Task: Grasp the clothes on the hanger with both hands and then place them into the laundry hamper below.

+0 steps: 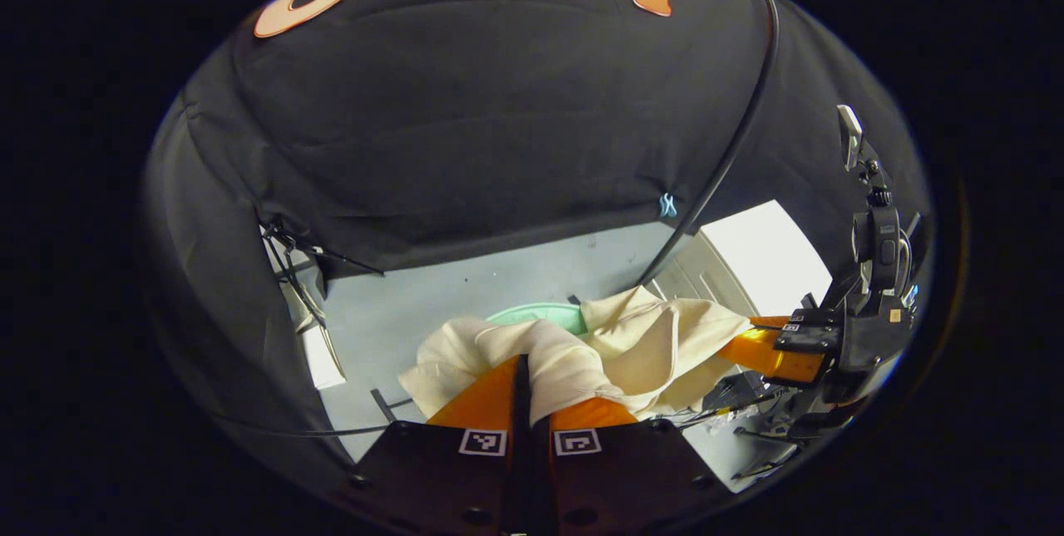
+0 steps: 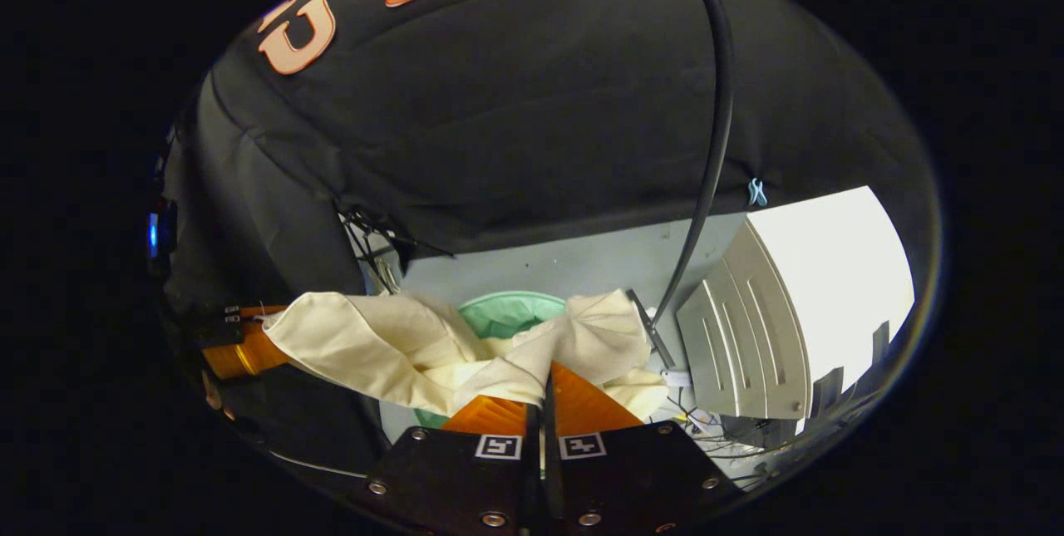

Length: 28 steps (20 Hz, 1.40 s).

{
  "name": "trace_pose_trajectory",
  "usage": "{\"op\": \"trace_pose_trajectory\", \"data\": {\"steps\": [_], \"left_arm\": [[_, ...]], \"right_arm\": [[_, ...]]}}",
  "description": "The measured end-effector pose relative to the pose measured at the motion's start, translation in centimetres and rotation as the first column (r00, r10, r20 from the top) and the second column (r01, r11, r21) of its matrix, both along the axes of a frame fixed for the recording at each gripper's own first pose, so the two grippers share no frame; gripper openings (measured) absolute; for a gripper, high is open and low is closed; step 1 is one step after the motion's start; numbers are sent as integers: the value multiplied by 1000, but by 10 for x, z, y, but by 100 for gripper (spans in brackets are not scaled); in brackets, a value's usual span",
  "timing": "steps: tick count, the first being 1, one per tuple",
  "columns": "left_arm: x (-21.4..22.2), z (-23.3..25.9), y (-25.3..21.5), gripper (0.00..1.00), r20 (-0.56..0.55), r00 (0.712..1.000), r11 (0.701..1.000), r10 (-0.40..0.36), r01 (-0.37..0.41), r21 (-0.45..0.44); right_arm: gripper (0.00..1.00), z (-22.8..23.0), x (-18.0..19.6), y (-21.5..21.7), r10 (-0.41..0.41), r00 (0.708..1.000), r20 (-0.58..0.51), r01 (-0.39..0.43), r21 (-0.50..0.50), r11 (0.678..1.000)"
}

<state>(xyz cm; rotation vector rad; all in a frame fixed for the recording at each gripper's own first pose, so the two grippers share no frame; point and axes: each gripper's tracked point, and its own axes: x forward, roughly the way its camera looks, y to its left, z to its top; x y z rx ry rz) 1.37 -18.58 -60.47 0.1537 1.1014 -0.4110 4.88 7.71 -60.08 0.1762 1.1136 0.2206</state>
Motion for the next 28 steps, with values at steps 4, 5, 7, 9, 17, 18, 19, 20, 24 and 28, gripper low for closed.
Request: {"op": "trace_pose_trajectory", "data": {"steps": [4,5,7,9,17,18,19,20,24,28], "left_arm": [[-30,-18,-6,7,-79,997,998,-28,32,48],[-35,-20,-5,15,-97,995,998,-31,36,47],[-39,-19,-3,22,-113,993,998,-27,32,48],[-41,-17,-1,28,-115,993,999,-17,21,40],[-40,39,28,84,-23,998,998,54,-53,13],[-38,50,35,90,2,998,998,65,-65,16],[-38,62,41,95,28,997,997,75,-76,15],[-38,73,46,99,52,995,996,83,-84,15],[-31,133,69,100,174,978,994,112,-110,-21],[-19,205,102,98,311,934,984,175,-155,-89]], "right_arm": [[11,-41,-36,-3,5,995,-97,-10,-47,999],[12,-47,-42,-5,3,994,-112,-10,-61,998],[21,-46,-49,-6,7,993,-116,-15,-71,997],[35,-36,-49,-6,5,995,-100,-12,-76,997],[94,33,-40,-28,-93,996,18,94,-75,993],[95,46,-41,-29,-98,995,34,101,-75,992],[95,58,-45,-29,-101,994,52,104,-75,992],[95,72,-48,-29,-101,992,71,106,-75,991],[95,132,-55,-39,-118,977,176,136,-95,986],[94,201,-52,-50,-130,948,290,170,-115,979]]}}
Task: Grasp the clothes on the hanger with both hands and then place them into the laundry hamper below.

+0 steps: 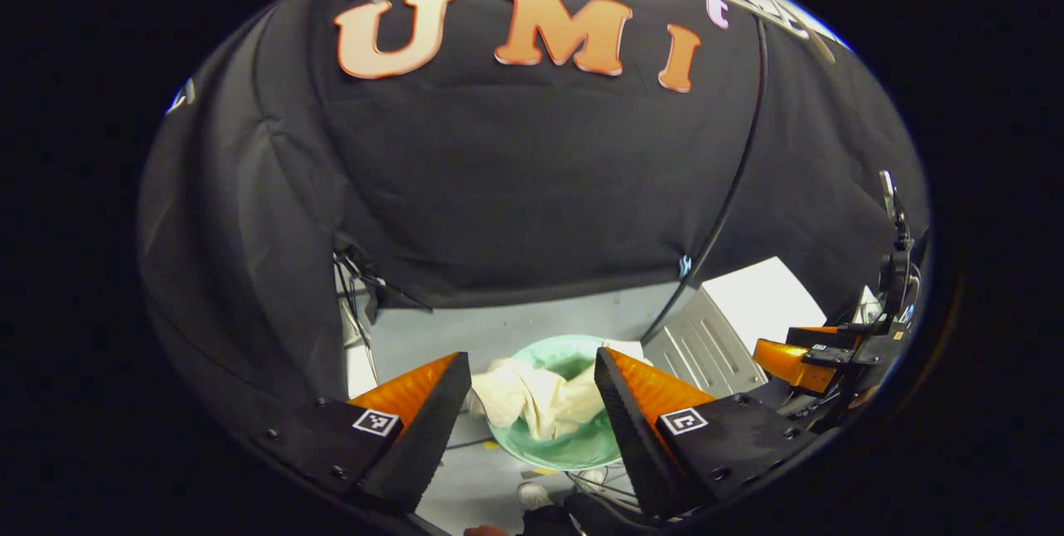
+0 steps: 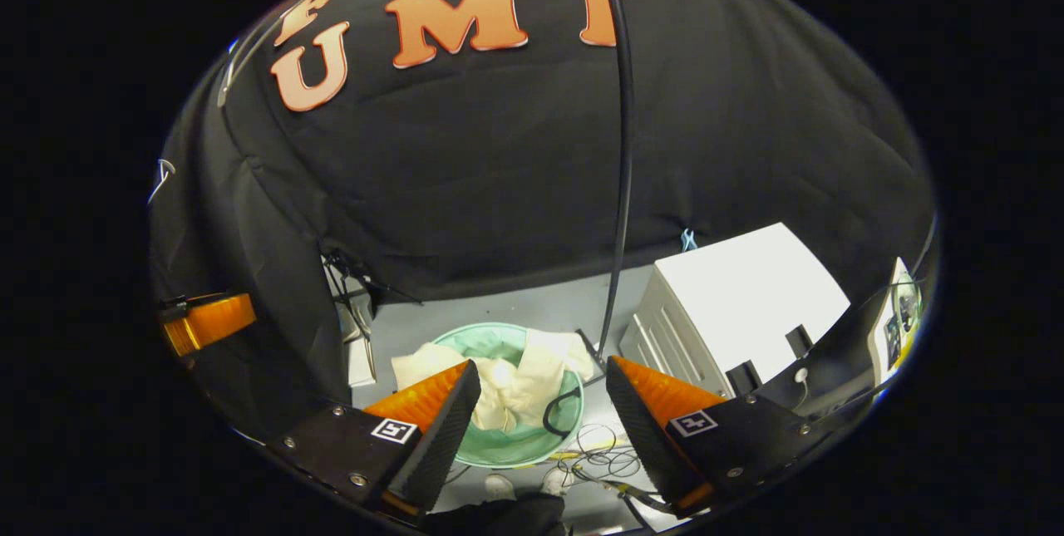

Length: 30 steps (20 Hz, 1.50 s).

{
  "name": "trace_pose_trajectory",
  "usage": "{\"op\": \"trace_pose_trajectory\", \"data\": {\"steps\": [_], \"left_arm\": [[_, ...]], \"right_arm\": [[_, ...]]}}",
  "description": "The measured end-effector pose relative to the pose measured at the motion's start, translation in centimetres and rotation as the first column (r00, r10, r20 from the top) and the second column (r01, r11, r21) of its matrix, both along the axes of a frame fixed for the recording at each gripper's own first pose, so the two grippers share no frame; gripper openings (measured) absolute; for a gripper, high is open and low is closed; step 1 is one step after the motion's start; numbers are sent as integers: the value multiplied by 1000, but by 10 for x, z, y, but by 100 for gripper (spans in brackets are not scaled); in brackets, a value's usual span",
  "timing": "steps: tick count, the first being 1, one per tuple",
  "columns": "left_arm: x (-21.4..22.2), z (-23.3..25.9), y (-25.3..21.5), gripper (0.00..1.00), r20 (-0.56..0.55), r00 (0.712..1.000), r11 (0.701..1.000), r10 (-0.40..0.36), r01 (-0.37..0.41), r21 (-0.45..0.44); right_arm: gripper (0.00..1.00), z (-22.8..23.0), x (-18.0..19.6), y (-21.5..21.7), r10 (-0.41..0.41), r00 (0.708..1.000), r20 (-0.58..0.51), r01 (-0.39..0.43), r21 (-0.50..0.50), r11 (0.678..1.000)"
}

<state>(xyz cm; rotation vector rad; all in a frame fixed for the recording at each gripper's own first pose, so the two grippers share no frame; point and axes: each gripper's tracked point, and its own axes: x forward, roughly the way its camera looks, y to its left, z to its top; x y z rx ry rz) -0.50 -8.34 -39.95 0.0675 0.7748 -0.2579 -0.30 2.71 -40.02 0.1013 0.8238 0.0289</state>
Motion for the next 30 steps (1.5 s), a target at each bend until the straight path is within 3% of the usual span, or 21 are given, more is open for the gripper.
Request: {"op": "trace_pose_trajectory", "data": {"steps": [3,5,7,14,15,18,21,24,28,29,30], "left_arm": [[8,59,29,96,134,991,1000,27,-28,9],[13,98,42,100,215,976,999,37,-40,13],[15,135,48,98,296,954,999,43,-48,7],[16,254,46,95,513,855,997,79,-74,-30],[20,271,43,99,535,840,996,87,-77,-41],[27,313,40,94,585,801,992,128,-109,-69],[31,358,42,94,650,741,984,170,-161,-74],[27,395,44,94,701,684,974,200,-214,-69],[8,430,45,94,735,630,958,250,-272,-92],[0,437,46,96,743,615,953,263,-287,-99],[-6,442,45,94,750,602,948,274,-298,-107]], "right_arm": [[94,52,0,-3,-26,996,90,27,-3,1000],[94,84,7,-6,-41,989,142,41,7,999],[94,121,12,-7,-56,977,204,52,25,998],[94,241,41,-36,-82,906,416,68,49,996],[94,256,43,-42,-80,895,440,64,51,997],[94,301,56,-58,-68,867,494,54,43,998],[94,338,63,-64,-47,832,552,18,57,998],[93,363,71,-70,-15,808,589,-27,63,998],[93,386,80,-77,15,780,626,-84,82,993],[100,390,81,-79,21,775,632,-97,86,992],[100,392,83,-82,28,769,638,-107,84,991]]}}
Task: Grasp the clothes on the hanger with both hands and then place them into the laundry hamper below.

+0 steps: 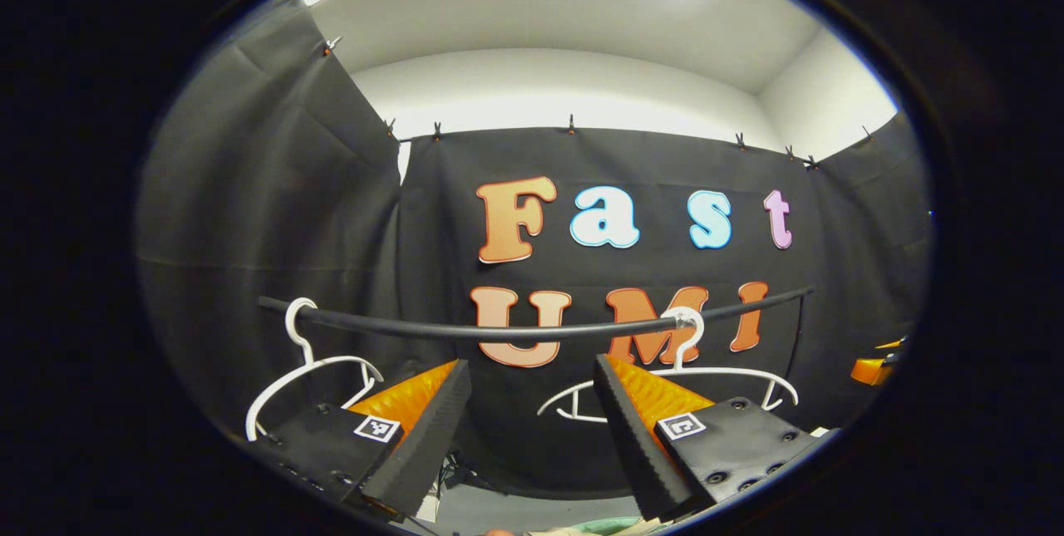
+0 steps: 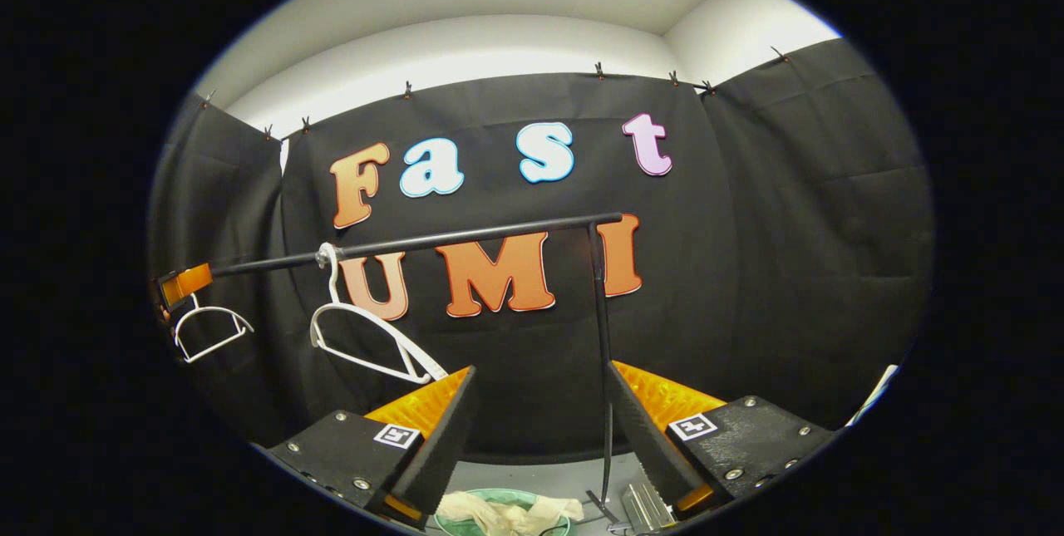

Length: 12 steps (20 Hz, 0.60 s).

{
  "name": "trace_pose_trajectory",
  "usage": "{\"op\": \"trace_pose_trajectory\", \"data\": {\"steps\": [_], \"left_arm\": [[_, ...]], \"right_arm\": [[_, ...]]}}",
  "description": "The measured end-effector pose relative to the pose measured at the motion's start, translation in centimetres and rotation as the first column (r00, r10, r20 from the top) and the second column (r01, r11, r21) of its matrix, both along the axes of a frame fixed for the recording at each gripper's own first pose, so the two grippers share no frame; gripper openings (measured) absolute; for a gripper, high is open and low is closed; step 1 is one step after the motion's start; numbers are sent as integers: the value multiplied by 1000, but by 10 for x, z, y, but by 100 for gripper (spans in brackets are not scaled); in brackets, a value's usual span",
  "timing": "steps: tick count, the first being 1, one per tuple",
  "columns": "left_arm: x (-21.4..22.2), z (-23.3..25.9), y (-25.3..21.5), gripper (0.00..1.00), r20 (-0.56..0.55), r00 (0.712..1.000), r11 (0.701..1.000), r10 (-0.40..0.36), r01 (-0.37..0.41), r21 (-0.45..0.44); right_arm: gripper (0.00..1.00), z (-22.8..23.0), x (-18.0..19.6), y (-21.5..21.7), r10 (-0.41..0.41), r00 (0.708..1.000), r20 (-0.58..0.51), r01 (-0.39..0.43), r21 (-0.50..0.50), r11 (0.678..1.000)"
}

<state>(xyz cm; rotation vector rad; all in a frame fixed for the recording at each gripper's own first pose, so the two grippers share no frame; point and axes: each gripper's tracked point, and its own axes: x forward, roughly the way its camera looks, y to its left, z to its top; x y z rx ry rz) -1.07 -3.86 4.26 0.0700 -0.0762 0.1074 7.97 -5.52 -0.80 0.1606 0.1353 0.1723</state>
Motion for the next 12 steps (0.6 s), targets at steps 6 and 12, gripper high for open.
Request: {"op": "trace_pose_trajectory", "data": {"steps": [6,12], "left_arm": [[-27,5,-5,94,11,998,998,68,-68,-15],[-49,-6,-11,96,-3,994,994,108,-108,-35]], "right_arm": [[100,3,4,-24,37,999,23,-37,-4,999],[100,-7,1,-46,49,999,17,-48,-29,998]]}}
